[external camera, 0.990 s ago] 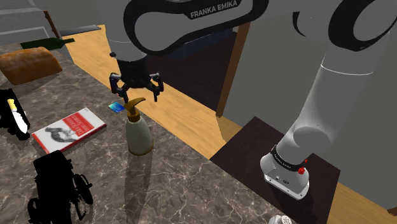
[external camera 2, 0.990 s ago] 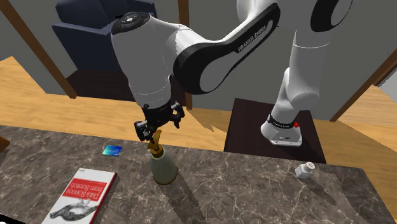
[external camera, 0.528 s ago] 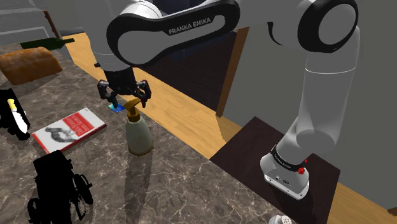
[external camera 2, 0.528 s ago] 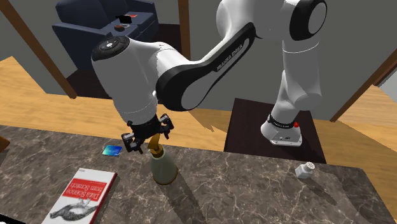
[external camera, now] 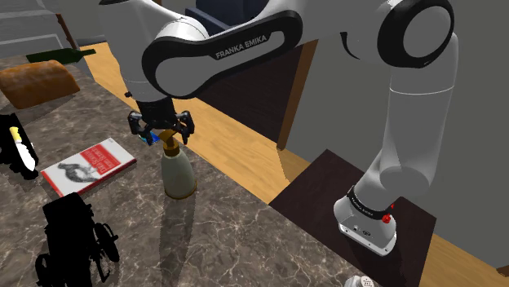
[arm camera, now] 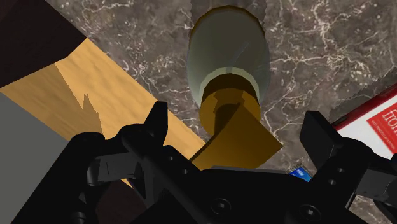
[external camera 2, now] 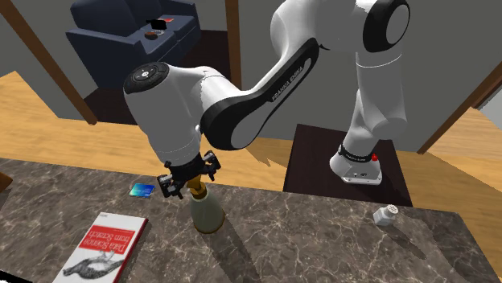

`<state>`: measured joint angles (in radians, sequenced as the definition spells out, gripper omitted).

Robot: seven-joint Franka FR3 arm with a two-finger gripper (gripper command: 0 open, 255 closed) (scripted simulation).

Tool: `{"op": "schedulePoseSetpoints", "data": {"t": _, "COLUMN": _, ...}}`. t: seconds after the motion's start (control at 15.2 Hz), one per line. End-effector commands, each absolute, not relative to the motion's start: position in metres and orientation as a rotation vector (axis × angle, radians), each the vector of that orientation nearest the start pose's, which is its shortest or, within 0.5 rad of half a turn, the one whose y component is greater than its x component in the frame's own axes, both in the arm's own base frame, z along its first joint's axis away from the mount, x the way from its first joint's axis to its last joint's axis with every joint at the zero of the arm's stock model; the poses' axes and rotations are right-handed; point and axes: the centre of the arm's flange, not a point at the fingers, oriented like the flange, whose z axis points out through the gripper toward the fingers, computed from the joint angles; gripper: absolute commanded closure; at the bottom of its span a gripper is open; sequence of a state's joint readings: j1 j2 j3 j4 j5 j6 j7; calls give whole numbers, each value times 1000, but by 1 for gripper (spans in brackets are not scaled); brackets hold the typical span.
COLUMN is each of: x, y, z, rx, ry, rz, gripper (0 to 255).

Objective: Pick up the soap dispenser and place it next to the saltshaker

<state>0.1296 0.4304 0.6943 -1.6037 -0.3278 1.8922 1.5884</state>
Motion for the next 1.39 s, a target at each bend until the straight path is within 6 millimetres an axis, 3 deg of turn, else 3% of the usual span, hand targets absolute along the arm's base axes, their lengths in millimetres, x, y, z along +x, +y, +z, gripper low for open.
{"op": "schedulePoseSetpoints", "data": {"t": 0.0, "x": 501, "y": 424, "z": 423, "rx": -2998, "ry": 1085, "rz": -36, "gripper": 0}}
{"op": "schedulePoseSetpoints", "data": {"t": 0.13, "x": 501, "y": 424, "z": 423, "rx": -2998, "ry": 1085, "rz": -36, "gripper": 0}}
{"op": "schedulePoseSetpoints", "data": {"t": 0.2, "x": 501, "y": 424, "z": 423, "rx": -2998, "ry": 1085, "rz": -36, "gripper": 255}}
{"op": "schedulePoseSetpoints", "data": {"t": 0.79, "x": 501, "y": 424, "z": 423, "rx": -2998, "ry": 1085, "rz": -36, "gripper": 255}}
{"op": "schedulePoseSetpoints", "data": {"t": 1.32, "x": 501, "y": 424, "z": 465, "rx": -2998, "ry": 1085, "rz": -36, "gripper": 255}}
